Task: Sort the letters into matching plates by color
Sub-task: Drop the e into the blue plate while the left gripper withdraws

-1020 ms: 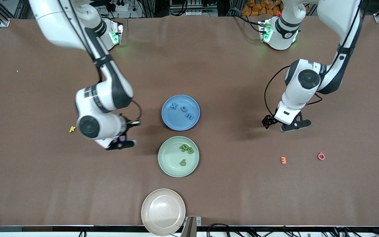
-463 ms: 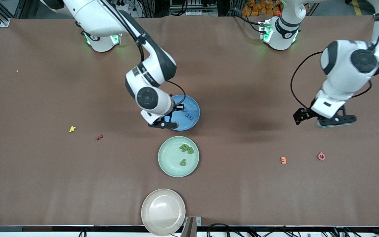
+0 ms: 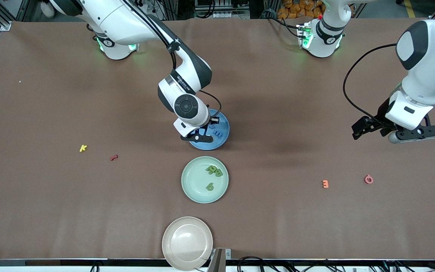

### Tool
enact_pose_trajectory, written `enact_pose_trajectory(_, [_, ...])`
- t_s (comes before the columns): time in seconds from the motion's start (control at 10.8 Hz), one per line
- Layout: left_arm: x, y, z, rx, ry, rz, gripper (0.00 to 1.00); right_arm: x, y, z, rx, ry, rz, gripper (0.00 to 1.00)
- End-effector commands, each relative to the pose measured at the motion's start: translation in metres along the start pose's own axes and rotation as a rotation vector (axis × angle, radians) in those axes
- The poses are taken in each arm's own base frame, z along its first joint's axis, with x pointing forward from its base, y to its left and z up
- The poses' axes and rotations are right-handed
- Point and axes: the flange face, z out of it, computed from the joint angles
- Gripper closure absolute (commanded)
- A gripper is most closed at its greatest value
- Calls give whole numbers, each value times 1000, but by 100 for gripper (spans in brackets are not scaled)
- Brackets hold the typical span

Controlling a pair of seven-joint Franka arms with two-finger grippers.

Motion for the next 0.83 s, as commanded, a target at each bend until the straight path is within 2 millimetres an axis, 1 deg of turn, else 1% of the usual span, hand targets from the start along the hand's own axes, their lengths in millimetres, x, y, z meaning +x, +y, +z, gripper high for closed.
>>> enact_pose_trajectory(0.0, [0, 8, -25, -18, -2, 23, 0, 3, 4, -8, 0, 15, 12, 26])
enact_pose_trajectory(0.09, [-2, 13, -22, -3, -5, 68, 0, 4, 6, -14, 4, 19, 10, 25])
enact_pose_trajectory(0.19, [-4, 21, -19, 8, -7, 151, 0, 7, 13, -39, 23, 39, 20, 24])
enact_pose_trajectory(0.28, [-3, 19, -18, 1, -12, 185, 0, 8, 24, -66, 24, 41, 28, 13])
enact_pose_trajectory(0.37, [-2, 16, -17, -3, -14, 180, 0, 4, 36, -98, 26, 51, -2, 0])
enact_pose_trajectory(0.56, [-2, 15, -17, -2, -14, 184, 0, -4, 64, -174, 25, 74, 10, 0])
enact_pose_trajectory(0.65, [-2, 14, -17, 7, -12, 192, 0, 0, 79, -219, 37, 96, 30, 0])
enact_pose_trajectory(0.74, [-2, 16, -18, 9, -10, 205, 0, 3, 97, -255, 41, 110, 52, 0])
